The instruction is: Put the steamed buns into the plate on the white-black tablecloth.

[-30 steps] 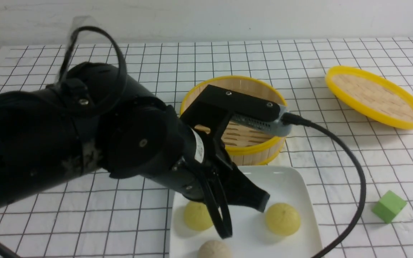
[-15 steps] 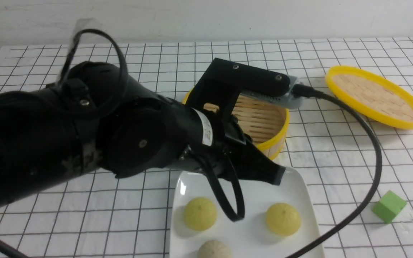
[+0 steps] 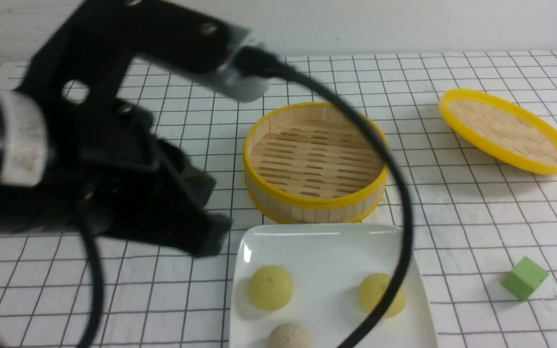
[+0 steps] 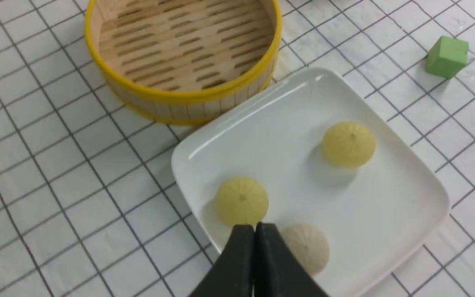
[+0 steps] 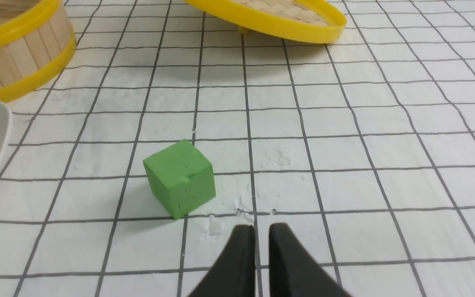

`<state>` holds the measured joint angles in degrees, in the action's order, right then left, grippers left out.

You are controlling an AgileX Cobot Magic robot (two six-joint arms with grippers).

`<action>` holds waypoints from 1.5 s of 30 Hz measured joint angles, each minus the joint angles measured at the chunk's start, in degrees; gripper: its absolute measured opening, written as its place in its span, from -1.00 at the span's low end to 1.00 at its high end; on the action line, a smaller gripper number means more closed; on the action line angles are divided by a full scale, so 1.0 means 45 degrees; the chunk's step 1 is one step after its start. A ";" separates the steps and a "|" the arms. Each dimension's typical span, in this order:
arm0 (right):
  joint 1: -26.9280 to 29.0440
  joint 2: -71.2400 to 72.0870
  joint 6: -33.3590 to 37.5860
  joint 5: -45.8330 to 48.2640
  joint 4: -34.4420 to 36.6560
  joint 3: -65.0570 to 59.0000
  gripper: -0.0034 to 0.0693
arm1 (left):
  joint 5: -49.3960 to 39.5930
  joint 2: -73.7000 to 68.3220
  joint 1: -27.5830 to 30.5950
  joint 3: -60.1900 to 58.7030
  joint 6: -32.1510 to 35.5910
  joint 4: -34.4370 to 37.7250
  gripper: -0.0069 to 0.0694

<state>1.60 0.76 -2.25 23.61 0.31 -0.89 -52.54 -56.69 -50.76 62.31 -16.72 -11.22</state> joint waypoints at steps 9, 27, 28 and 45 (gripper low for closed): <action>0.0000 0.0000 0.0000 -0.0026 0.0000 -0.0004 -0.67 | 0.5572 0.2420 0.0000 -0.5179 -0.2071 0.1254 -0.77; 0.0000 0.0000 0.0000 -0.0040 0.0000 -0.0014 -0.60 | 0.6977 0.2558 0.0000 -0.6852 -0.2514 0.1225 -0.72; 0.0000 0.0000 0.0000 -0.0040 0.0000 -0.0014 -0.60 | 0.6963 0.2558 0.0000 -0.6852 -0.2514 0.1225 -0.71; 0.0000 0.0000 0.0000 -0.0040 0.0000 -0.0014 -0.55 | 0.7532 0.9301 0.5909 -1.1125 -0.0622 0.1358 -0.68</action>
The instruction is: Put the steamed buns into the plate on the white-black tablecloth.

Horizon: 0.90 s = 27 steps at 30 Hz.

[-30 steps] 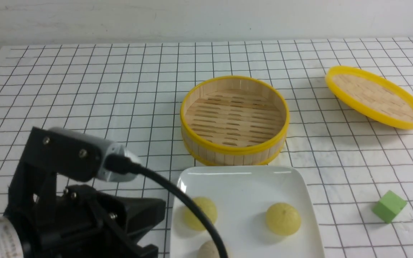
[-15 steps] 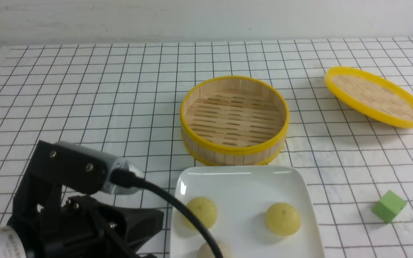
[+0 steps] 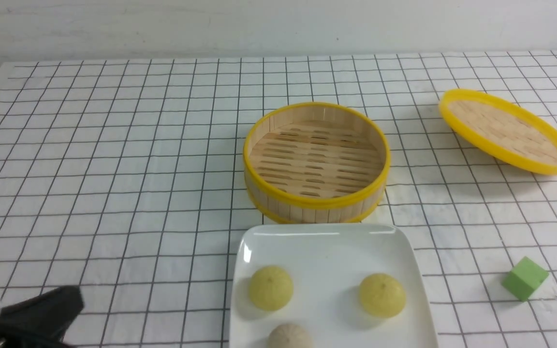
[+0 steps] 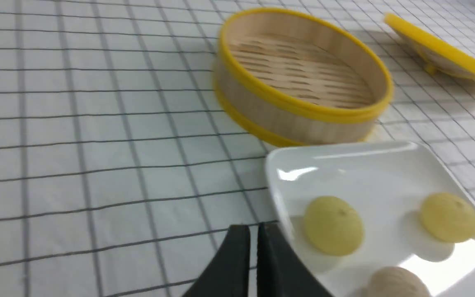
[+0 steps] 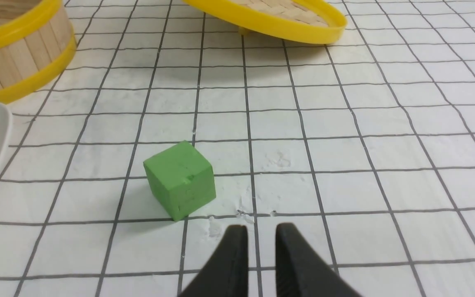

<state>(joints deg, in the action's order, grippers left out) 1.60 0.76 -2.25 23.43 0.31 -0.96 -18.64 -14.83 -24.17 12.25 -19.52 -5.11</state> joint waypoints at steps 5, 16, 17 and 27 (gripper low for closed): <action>0.0000 0.0000 0.0000 0.0000 0.0000 0.0000 -0.54 | -0.0012 0.2521 0.2701 -0.1845 0.0084 -0.0074 -0.68; 0.0006 0.0000 0.0000 -0.0015 0.0000 0.0000 -0.49 | -0.0504 0.3440 0.5296 -0.3068 0.0100 -0.0813 -0.63; 0.0006 0.0000 0.0000 -0.0015 0.0000 0.0000 -0.48 | -0.0537 0.3440 0.5466 -0.3056 0.0100 -0.0834 -0.63; 0.0006 0.0000 0.0000 -0.0015 0.0000 0.0000 -0.48 | -0.0570 0.3440 0.5701 -0.3056 0.0114 -0.0900 -0.63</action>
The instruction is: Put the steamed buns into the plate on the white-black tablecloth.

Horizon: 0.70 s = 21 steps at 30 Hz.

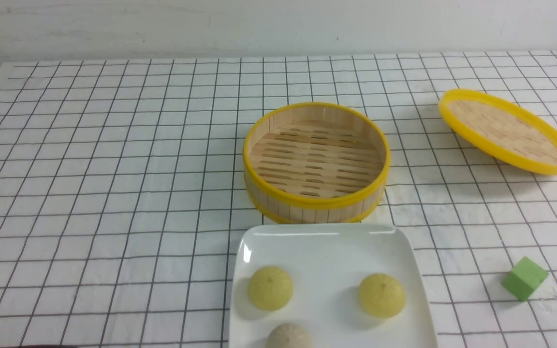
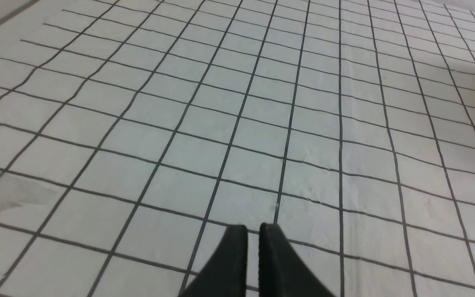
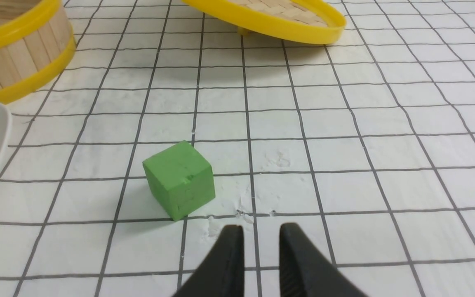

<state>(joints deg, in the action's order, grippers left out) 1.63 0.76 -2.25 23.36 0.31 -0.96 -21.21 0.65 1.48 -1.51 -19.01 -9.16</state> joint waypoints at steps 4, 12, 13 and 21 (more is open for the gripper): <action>0.0000 0.0000 0.0000 0.0000 0.0000 0.0000 -0.48 | 0.0000 0.0000 0.0000 0.0000 0.0000 -0.0042 -0.62; 0.0000 0.0000 0.0000 0.0000 0.0000 0.0000 -0.44 | 0.0000 0.0000 0.0000 0.0000 0.0000 -0.0081 -0.59; 0.0000 0.0000 0.0000 0.0000 0.0000 0.0000 -0.44 | 0.0000 0.0000 0.0000 0.0000 0.0000 -0.0081 -0.59; 0.0000 0.0000 0.0000 0.0000 0.0000 0.0000 -0.41 | -0.0015 0.0000 0.0000 0.0000 0.0000 -0.0411 -0.58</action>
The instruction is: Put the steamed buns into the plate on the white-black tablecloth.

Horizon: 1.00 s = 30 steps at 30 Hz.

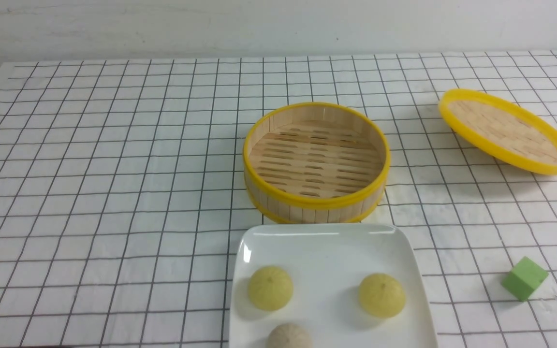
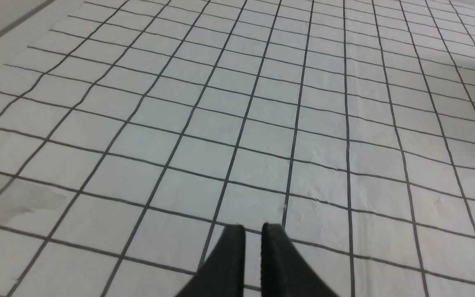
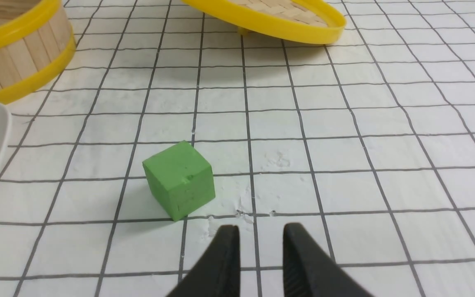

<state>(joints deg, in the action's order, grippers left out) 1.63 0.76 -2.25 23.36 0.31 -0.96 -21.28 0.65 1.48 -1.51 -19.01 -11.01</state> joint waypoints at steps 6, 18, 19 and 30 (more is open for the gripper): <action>0.0000 0.0000 0.0000 0.0000 0.0000 0.0000 -0.39 | -0.0016 0.0000 0.0000 0.0000 0.0000 -0.0071 -0.57; 0.0000 0.0000 0.0000 0.0000 0.0000 0.0000 -0.33 | -0.0030 0.0000 0.0000 0.0000 0.0000 -0.0100 -0.54; 0.0000 0.0000 0.0000 0.0000 0.0000 0.0000 -0.33 | -0.0030 0.0000 0.0000 0.0000 0.0000 -0.0100 -0.54; 0.0000 0.0000 0.0000 0.0000 0.0000 0.0000 -0.29 | -0.0030 0.0000 0.0000 0.0000 0.0000 -0.0104 -0.54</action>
<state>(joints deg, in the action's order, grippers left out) 1.63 0.76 -2.25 23.36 0.31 -0.96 -21.41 0.65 1.48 -1.51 -19.01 -11.48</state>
